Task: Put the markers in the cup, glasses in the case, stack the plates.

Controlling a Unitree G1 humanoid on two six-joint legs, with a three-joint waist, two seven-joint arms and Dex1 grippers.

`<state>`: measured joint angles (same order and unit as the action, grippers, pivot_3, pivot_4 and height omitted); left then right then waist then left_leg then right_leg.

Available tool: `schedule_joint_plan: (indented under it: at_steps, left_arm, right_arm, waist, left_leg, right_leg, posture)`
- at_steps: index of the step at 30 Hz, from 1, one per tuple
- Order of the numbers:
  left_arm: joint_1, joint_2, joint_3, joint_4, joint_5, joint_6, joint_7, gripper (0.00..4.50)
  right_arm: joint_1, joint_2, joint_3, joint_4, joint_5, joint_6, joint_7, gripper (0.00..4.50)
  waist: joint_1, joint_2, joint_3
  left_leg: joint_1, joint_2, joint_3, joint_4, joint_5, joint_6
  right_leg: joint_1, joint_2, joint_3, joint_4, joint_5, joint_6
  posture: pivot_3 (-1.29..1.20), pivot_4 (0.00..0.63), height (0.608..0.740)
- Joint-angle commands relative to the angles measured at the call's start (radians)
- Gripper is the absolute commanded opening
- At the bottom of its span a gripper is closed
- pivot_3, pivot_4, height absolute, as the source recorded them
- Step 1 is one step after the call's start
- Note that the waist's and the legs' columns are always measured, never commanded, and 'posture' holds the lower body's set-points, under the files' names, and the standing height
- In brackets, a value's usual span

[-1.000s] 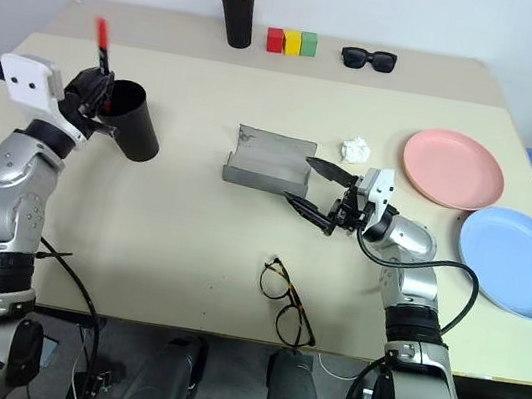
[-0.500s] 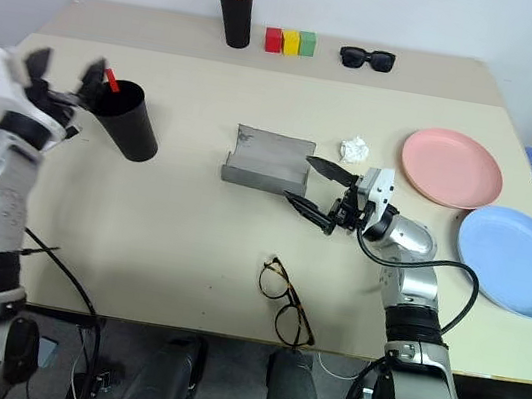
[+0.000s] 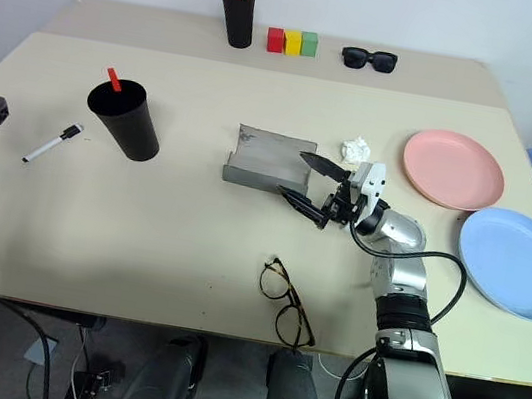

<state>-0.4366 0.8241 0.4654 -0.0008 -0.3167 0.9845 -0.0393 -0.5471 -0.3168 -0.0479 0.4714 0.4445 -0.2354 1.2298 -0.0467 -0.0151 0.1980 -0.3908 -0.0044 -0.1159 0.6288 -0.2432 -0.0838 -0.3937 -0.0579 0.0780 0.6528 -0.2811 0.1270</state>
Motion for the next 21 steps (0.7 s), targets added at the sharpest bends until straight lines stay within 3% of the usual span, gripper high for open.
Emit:
schedule_joint_plan:
  at_steps: [1,4,14,21]
  left_arm:
    - [-0.026,0.058,-0.062,0.054,0.053,0.024,-0.036,4.49]
    - [-0.065,0.058,-0.068,0.126,0.071,0.019,-0.034,4.49]
    - [-0.319,0.081,-0.337,0.566,0.186,-0.148,-0.272,4.49]
    - [-0.405,0.048,-0.405,0.77,0.228,-0.224,-0.382,4.49]
  right_arm:
    - [-0.017,0.009,-0.009,-0.007,0.003,-0.023,0.006,3.76]
    - [-0.016,0.012,-0.01,-0.009,0.002,-0.021,0.006,3.76]
    - [0.003,0.014,-0.013,-0.032,0.001,-0.012,0.0,3.76]
    - [0.02,0.006,-0.015,-0.061,0.004,-0.003,-0.01,3.76]
  waist:
    - [0.0,0.0,0.0]
    - [0.0,0.0,0.0]
    - [0.001,0.0,0.0]
    - [-0.011,0.0,0.0]
  left_leg:
    - [0.0,0.0,0.0,0.0,0.0,0.0]
    - [0.0,0.0,0.0,0.0,0.0,0.0]
    - [0.0,0.0,0.0,-0.001,0.001,-0.001]
    - [-0.001,0.0,0.0,-0.001,0.001,-0.001]
  right_leg:
    - [0.0,0.0,0.0,0.0,0.0,0.0]
    - [0.0,0.0,0.0,0.0,0.0,0.0]
    - [0.0,0.0,0.0,0.0,0.0,0.0]
    - [-0.002,0.0,0.0,0.001,0.0,0.0]
  posture:
    - [0.0,0.15,0.74]
    - [0.0,0.15,0.74]
    - [0.0,0.15,0.74]
    - [0.0,0.15,0.74]
